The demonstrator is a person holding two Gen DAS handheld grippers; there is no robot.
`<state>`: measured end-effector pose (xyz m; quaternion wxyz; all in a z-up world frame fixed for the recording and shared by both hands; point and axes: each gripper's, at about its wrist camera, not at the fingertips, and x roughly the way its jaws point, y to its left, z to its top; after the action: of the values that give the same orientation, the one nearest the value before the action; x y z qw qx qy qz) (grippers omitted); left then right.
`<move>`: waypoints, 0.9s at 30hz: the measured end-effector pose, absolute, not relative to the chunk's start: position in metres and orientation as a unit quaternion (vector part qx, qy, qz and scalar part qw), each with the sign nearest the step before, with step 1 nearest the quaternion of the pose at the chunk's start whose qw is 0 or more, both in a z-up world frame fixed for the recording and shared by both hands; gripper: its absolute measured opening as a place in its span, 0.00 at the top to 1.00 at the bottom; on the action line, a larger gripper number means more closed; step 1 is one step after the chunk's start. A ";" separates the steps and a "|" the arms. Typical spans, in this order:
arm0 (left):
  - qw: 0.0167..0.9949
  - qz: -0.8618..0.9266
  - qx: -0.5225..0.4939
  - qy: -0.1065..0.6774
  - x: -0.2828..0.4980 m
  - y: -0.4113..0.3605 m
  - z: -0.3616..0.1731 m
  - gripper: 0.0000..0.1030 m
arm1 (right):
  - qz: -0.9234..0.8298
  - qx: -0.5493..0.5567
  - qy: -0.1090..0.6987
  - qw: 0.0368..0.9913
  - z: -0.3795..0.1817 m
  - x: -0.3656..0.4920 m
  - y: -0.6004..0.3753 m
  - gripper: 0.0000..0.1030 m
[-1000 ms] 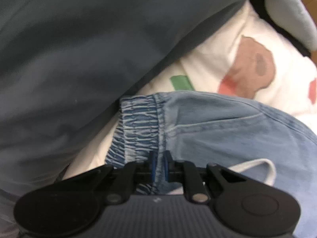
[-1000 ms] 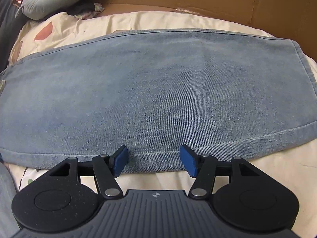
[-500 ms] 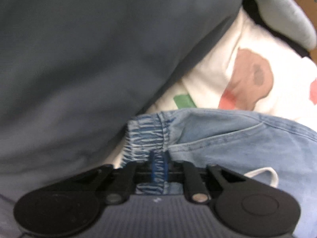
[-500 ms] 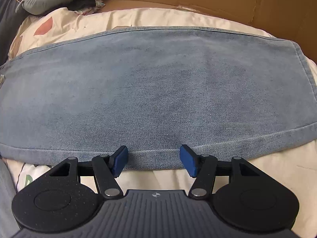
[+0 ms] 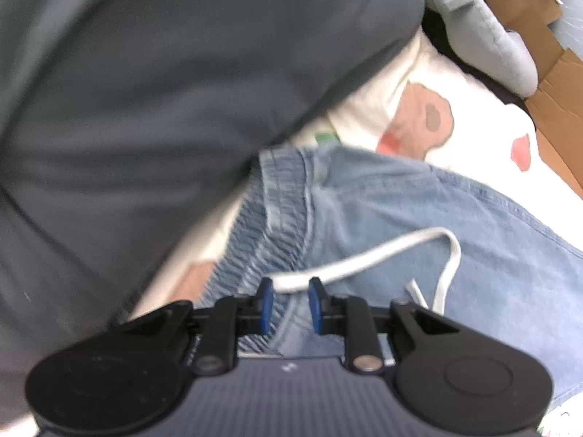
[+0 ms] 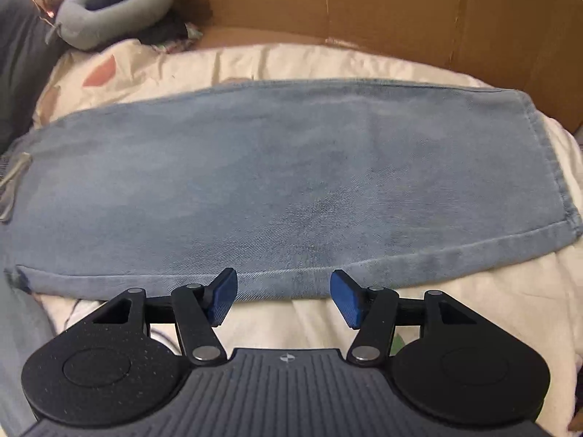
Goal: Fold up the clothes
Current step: 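Open the left gripper and lift both grippers off the trousers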
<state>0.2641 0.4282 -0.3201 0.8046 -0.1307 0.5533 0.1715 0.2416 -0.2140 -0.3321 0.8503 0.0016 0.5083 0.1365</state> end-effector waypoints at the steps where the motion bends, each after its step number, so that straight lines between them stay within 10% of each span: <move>1: 0.804 0.173 -0.133 0.553 0.262 0.426 -0.325 0.78 | 0.139 0.000 0.504 0.852 -0.328 0.237 -0.216 0.39; 11: 0.787 0.208 -0.124 0.568 0.266 0.420 -0.371 0.97 | 0.125 -0.008 0.501 0.856 -0.315 0.196 -0.237 0.39; 24: 0.743 0.254 -0.126 0.607 0.281 0.434 -0.363 0.97 | 0.098 0.007 0.533 0.840 -0.327 0.146 -0.261 0.39; 27: 0.766 0.228 -0.132 0.586 0.272 0.435 -0.337 0.82 | 0.094 0.014 0.529 0.843 -0.321 0.134 -0.270 0.39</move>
<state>0.2716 0.4354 -0.3366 0.7664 -0.1319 0.5857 0.2283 0.1336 -0.2698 -0.3209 0.8431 0.0141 0.5292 0.0938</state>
